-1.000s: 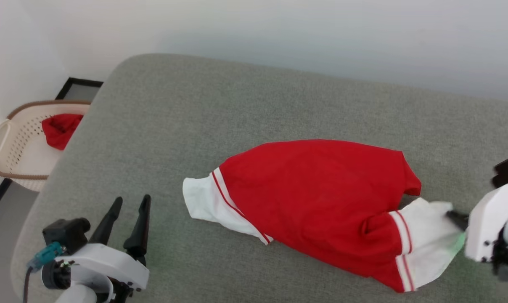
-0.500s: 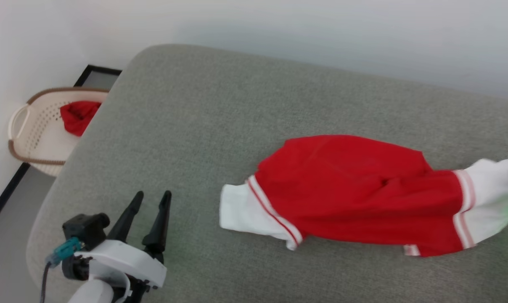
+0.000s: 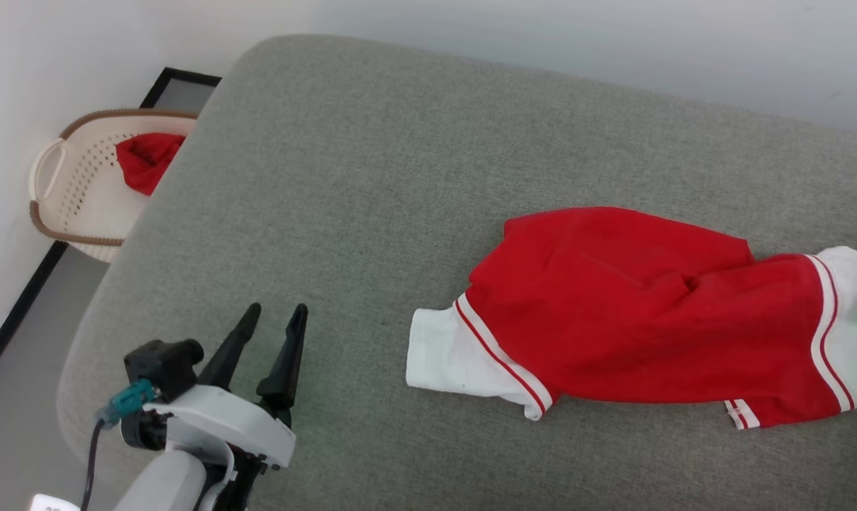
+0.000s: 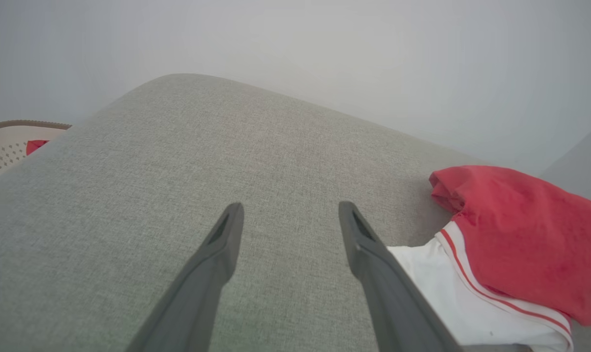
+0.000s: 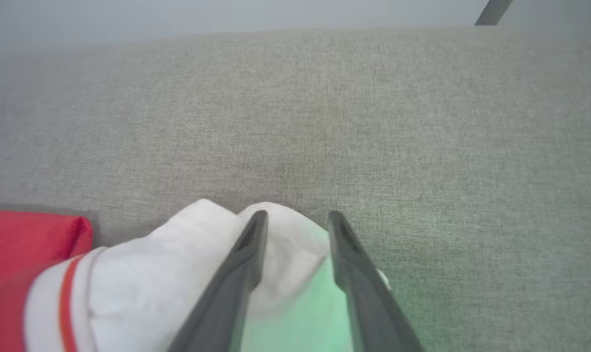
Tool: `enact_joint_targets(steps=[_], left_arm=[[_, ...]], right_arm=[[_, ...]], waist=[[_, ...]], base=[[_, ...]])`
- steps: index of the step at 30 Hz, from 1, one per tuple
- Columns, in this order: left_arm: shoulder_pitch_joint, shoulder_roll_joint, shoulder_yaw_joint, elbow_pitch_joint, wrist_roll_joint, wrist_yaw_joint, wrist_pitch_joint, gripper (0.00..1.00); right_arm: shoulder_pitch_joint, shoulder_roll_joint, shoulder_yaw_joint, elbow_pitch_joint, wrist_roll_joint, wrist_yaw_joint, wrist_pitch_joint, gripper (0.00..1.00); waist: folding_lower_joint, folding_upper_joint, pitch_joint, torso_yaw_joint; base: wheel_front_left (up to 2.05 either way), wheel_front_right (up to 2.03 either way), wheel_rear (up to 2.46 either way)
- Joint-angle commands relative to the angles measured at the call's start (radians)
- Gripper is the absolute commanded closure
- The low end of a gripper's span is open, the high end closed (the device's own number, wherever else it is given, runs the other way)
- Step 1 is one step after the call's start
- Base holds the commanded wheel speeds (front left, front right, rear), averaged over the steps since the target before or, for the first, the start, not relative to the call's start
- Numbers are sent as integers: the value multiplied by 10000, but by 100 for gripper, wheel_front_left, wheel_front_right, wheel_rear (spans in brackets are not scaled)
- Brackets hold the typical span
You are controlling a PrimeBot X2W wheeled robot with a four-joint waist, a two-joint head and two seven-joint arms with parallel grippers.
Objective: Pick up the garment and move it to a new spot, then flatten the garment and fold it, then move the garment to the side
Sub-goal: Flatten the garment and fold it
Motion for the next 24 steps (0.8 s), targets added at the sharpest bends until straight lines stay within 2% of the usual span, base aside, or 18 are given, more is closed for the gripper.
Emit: enact_joint_targets(steps=[1, 6, 14, 19, 24], left_arm=[[-74, 31, -4, 38, 66, -40, -33, 0], [-79, 197, -57, 66, 33, -151, 24, 0], [203, 585, -135, -491, -101, -112, 498, 0], [542, 757, -236, -1061, -253, 21, 968, 0], [1000, 1031, -386, -1646, -336, 98, 1490, 0]], right_arm=[[-118, -19, 153, 44, -48, -7, -84, 0], [-200, -129, 999, -218, 437, -7, -550, 0], [776, -469, 2521, -2033, 1725, -7, -1290, 0], [1846, -582, 2816, -3369, 2163, -7, -1728, 0], [3036, -243, 2595, -4675, 2217, -7, -2223, 0]], waist=[[0, 0, -117, -119], [0, 0, -476, -483], [0, 0, -1260, -1244], [0, 0, -1778, -1706], [0, 0, -2192, -2201]], base=[[0, 0, 0], [0, 0, 0], [0, 0, 0], [0, 0, 0], [0, 0, 0]])
